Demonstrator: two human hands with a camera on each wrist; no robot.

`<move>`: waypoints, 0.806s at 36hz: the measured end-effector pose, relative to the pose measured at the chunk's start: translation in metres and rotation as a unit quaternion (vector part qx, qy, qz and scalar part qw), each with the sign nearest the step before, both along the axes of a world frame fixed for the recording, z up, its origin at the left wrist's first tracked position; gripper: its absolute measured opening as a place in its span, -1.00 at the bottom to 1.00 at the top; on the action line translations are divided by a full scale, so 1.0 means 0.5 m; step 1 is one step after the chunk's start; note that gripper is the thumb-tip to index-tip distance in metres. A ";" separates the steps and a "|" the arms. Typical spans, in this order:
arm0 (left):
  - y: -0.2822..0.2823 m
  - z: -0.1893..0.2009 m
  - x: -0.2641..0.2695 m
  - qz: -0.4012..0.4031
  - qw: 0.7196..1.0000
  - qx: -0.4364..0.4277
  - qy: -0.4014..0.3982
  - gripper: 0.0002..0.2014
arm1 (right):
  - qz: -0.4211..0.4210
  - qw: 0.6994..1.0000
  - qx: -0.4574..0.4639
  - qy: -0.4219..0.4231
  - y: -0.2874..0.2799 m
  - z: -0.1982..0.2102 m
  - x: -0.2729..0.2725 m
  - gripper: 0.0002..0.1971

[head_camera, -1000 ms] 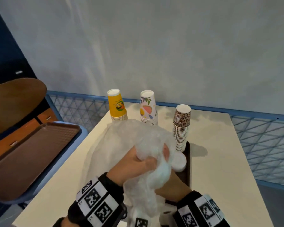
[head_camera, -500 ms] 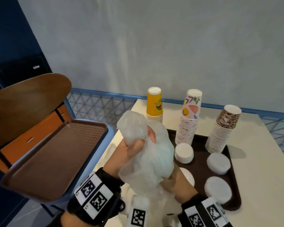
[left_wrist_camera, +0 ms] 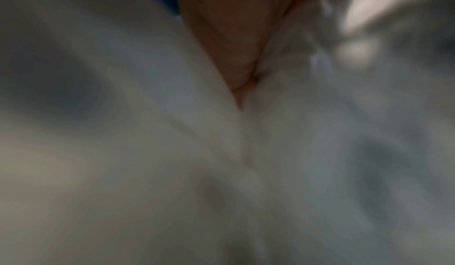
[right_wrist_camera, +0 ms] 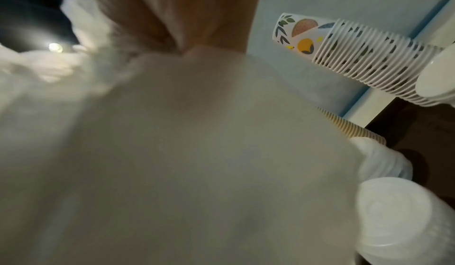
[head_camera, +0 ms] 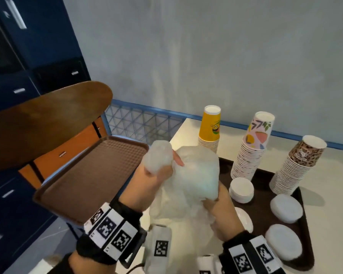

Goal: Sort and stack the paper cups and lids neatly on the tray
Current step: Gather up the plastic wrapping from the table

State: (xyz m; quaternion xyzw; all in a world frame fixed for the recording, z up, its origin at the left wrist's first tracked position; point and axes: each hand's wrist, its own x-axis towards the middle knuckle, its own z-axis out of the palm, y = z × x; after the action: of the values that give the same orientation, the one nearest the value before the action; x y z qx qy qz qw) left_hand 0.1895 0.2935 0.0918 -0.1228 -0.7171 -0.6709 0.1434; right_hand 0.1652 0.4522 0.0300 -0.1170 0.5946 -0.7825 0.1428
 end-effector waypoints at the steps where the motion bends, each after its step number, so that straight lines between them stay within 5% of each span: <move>1: -0.005 -0.004 0.001 0.026 0.999 -0.028 0.010 -0.79 | -0.008 0.999 -0.036 0.003 0.001 0.002 -0.007 -0.20; 3: -0.012 -0.025 0.006 0.044 0.996 -0.074 0.014 -0.79 | -0.012 0.998 -0.067 0.014 0.001 0.013 -0.018 -0.18; 6: -0.004 -0.076 0.008 0.077 0.996 -0.006 -0.045 -0.91 | -0.015 0.997 -0.076 0.012 0.005 0.006 -0.036 -0.17; 9: 0.013 -0.110 0.021 0.094 0.993 0.029 -0.070 -0.82 | -0.021 0.996 -0.085 -0.012 -0.005 -0.016 -0.045 -0.17; 11: 0.015 -0.126 0.033 0.082 0.991 -0.091 -0.058 -0.67 | -0.023 0.991 -0.113 -0.061 -0.013 -0.030 -0.046 -0.20; 13: 0.013 -0.141 0.044 0.076 0.968 -0.235 -0.050 -0.49 | 0.005 0.979 -0.170 -0.117 -0.018 -0.023 -0.043 -0.71; 14: 0.012 -0.144 0.050 0.076 0.960 -0.263 -0.053 -0.35 | 0.047 0.967 -0.200 -0.149 -0.022 -0.019 -0.043 -0.77; 16: 0.008 -0.149 0.060 0.089 0.955 -0.278 -0.045 -0.13 | 0.095 0.946 -0.229 -0.211 -0.043 -0.011 -0.031 -0.43; 17: 0.000 -0.155 0.062 0.106 0.952 -0.286 -0.030 -0.09 | 0.103 0.939 -0.240 -0.224 -0.053 -0.007 -0.024 -0.43; 19: -0.016 -0.160 0.066 0.150 0.946 -0.286 -0.002 -0.12 | 0.105 0.945 -0.217 -0.219 -0.085 -0.011 -0.012 -0.76; 22: -0.054 -0.163 0.077 0.209 0.947 -0.238 -0.049 -0.28 | 0.116 0.975 -0.111 -0.153 -0.140 -0.036 -0.005 -0.75; 24: -0.085 -0.166 0.089 0.233 0.943 -0.225 -0.072 -0.58 | 0.124 0.988 0.017 -0.088 -0.179 -0.043 0.003 -0.87; 26: -0.124 -0.177 0.110 0.251 0.936 -0.233 -0.080 -0.76 | 0.164 0.977 0.127 -0.040 -0.209 -0.050 0.014 -0.78; 29: -0.194 -0.197 0.141 0.282 0.932 -0.208 -0.092 -0.77 | 0.213 0.960 0.176 0.035 -0.250 -0.067 0.037 -0.60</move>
State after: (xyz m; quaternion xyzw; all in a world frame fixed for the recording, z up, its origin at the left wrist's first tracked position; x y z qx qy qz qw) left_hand 0.2601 0.1963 -0.0069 0.1191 -0.8557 -0.4474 0.2312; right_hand 0.1839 0.3274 -0.0035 -0.2414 0.6888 -0.6123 0.3038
